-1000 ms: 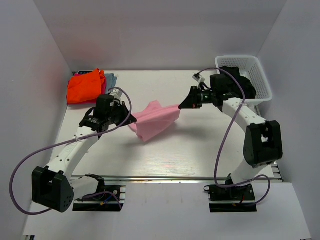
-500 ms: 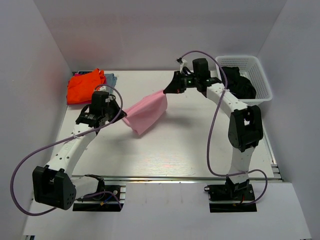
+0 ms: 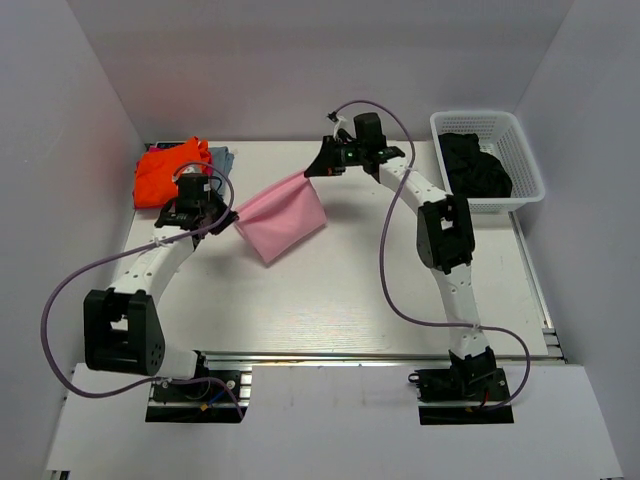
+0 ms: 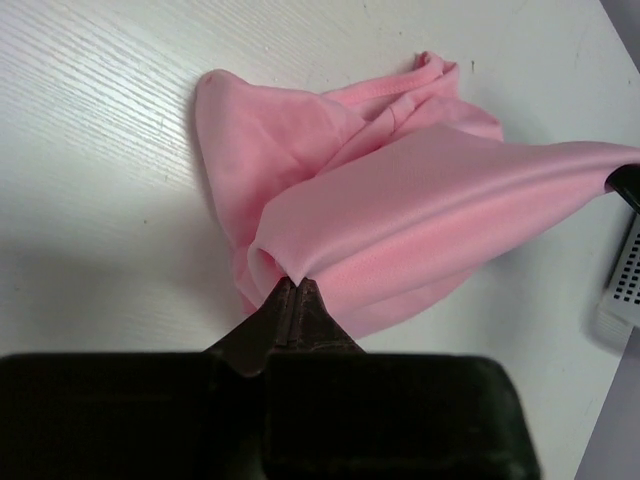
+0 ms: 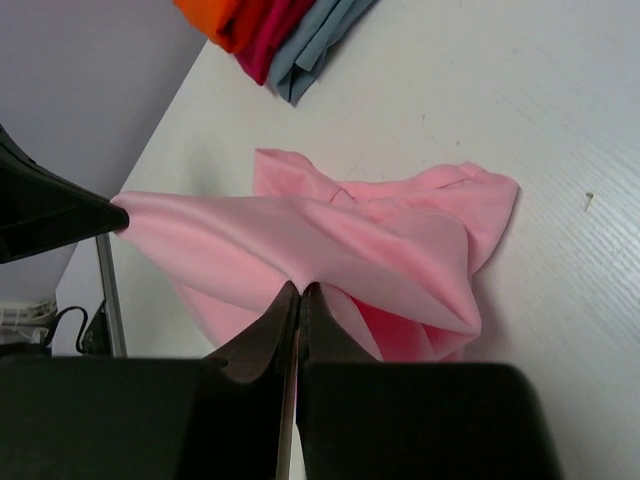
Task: Fold and stack the t-shirts
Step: Fold the long partially folded tshirt into a neat square
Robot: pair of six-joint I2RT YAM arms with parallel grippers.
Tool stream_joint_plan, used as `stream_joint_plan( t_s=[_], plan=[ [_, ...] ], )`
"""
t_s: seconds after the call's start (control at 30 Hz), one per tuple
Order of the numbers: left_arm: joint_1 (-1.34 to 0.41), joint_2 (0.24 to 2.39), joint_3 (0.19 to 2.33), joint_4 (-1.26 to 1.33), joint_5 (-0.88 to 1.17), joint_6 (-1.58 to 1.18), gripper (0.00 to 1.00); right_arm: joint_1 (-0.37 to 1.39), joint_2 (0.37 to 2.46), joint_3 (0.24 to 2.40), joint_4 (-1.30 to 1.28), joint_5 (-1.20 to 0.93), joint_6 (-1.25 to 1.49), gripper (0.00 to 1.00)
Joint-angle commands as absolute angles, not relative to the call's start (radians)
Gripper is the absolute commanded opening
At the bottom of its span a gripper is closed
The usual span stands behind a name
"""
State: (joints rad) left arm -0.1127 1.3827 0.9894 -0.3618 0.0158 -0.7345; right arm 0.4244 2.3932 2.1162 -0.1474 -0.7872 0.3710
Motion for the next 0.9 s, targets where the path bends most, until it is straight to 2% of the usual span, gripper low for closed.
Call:
stream_joint_plan(
  t_s=[0.0, 0.33, 0.37, 0.43, 0.47, 0.5, 0.53, 0.57, 0.6, 0.63, 0.67, 0.8, 0.87],
  plan=[
    [-0.078, 1.396, 0.994, -0.298, 0.012, -0.738, 0.0, 0.431, 2.401, 2.175, 0.027, -0.75, 0.419, 0.0],
    [-0.028, 1.552, 1.069, -0.19, 0.055, -0.71, 0.0, 0.445, 2.539, 2.235, 0.253, -0.723, 0.529, 0.0],
    [-0.028, 1.58, 1.078, -0.199, 0.035, -0.71, 0.03, 0.446, 2.56, 2.241, 0.271, -0.701, 0.532, 0.0],
    [-0.006, 1.601, 1.092, -0.199, -0.017, -0.71, 0.17, 0.449, 2.575, 2.252, 0.308, -0.675, 0.54, 0.0],
    [-0.006, 1.601, 1.092, -0.199, -0.04, -0.71, 0.35, 0.451, 2.595, 2.261, 0.334, -0.654, 0.535, 0.0],
    [-0.006, 1.617, 1.092, -0.154, -0.058, -0.719, 0.45, 0.457, 2.621, 2.296, 0.375, -0.637, 0.529, 0.0],
    [0.006, 1.629, 1.092, -0.117, -0.048, -0.719, 0.61, 0.465, 2.635, 2.312, 0.389, -0.585, 0.502, 0.05],
    [0.015, 1.629, 1.092, -0.08, -0.048, -0.719, 0.71, 0.468, 2.664, 2.331, 0.42, -0.557, 0.493, 0.28],
    [0.015, 1.644, 1.101, -0.028, -0.048, -0.709, 0.98, 0.471, 2.689, 2.386, 0.431, -0.523, 0.483, 0.43],
    [0.015, 1.661, 1.132, -0.011, -0.038, -0.686, 1.0, 0.474, 2.694, 2.391, 0.446, -0.517, 0.479, 0.59],
    [0.015, 1.67, 1.156, -0.011, -0.028, -0.675, 1.0, 0.476, 2.692, 2.39, 0.454, -0.506, 0.482, 0.9],
    [-0.009, 1.7, 1.255, -0.057, 0.081, -0.579, 1.0, 0.472, 2.57, 2.252, 0.355, -0.52, 0.373, 0.9],
    [-0.018, 1.7, 1.255, -0.035, 0.208, -0.528, 1.0, 0.474, 2.478, 2.177, 0.261, -0.549, 0.302, 0.9]
  ],
)
